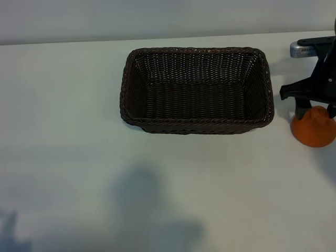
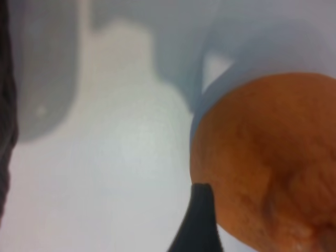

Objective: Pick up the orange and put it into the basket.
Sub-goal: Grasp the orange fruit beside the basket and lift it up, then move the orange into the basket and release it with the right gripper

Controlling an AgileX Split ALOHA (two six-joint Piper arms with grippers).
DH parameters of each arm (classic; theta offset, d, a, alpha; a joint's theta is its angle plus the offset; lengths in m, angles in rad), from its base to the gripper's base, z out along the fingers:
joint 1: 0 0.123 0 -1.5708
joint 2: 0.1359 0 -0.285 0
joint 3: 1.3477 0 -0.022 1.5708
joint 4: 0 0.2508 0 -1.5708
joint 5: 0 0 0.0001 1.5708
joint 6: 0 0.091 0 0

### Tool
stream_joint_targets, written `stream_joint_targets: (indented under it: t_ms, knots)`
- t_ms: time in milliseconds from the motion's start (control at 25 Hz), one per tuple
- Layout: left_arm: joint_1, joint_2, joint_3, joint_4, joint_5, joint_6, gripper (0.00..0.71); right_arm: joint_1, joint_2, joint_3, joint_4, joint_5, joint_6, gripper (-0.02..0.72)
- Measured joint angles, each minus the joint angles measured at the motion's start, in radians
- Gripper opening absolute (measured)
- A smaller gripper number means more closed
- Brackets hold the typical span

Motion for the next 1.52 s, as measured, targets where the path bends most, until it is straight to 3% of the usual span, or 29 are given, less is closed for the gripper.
stream_joint_targets:
  t_ms: [200,320,480,760,1520]
  knots:
    - [0.000,0.000,0.000,0.000,0.000,0.000,0.594,0.000,0.011,0.000,-0.003,-0.007,0.001,0.588]
    - [0.000,0.000,0.000,0.000,0.000,0.000,0.593,0.000,0.011,0.000,-0.023,-0.007,0.024,0.543]
    - [0.000,0.000,0.000,0.000,0.000,0.000,0.593,0.000,0.012,0.000,-0.061,-0.005,0.051,0.415]
    - [0.000,0.000,0.000,0.000,0.000,0.000,0.593,0.000,0.012,0.000,-0.068,-0.004,0.050,0.113]
    - [0.000,0.000,0.000,0.000,0.000,0.000,0.592,0.000,-0.027,0.000,-0.074,0.026,0.008,0.098]
